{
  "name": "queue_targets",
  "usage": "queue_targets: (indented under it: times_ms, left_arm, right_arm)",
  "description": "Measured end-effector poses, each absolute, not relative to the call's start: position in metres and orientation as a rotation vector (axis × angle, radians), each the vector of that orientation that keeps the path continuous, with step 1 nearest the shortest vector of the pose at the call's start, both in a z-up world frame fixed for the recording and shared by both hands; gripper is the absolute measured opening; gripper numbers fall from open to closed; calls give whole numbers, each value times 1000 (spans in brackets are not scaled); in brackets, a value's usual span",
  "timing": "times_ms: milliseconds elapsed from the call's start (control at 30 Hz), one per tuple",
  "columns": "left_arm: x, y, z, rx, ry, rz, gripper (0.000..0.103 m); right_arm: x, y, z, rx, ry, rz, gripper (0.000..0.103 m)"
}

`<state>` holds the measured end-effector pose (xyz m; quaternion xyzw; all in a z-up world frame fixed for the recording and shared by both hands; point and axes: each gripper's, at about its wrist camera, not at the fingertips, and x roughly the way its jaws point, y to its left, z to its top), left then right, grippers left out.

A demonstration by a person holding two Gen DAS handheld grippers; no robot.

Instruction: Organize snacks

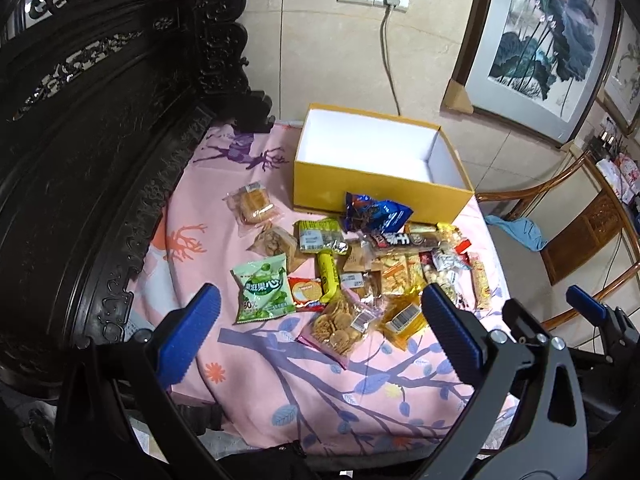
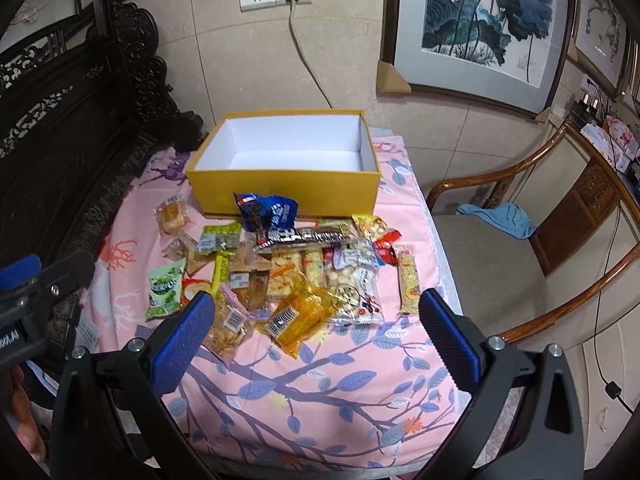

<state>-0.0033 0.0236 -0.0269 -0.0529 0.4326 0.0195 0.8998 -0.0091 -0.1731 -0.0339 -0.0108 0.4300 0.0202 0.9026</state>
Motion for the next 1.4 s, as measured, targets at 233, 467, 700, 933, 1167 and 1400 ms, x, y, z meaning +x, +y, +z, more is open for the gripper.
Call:
queue_targets:
  times_ms: [233,467,700,933,1167,1400]
  left_arm:
    - [7,17,-37,-94,925,44,101]
    - [18,19,-43,-80,939,71,101]
    - [32,45,-55,-110,931,156,101]
    - [39,44,-85,-78,938,176,101]
    - [38,35,-131,-46,1042,159,101]
    - [32,23,-143,19,1019,128,101]
  right_arm:
    - [-2,-181,-42,-11,919,39,102]
    - [10,-194,-52,4,947,35,102]
    - [23,-226,-76,56,1016,-3,102]
    - [42,-211,-119,92,1103,118,102]
    - [73,-186,-224,302,1295,199,85]
    - [97,-160,-249,218,1126,141,84]
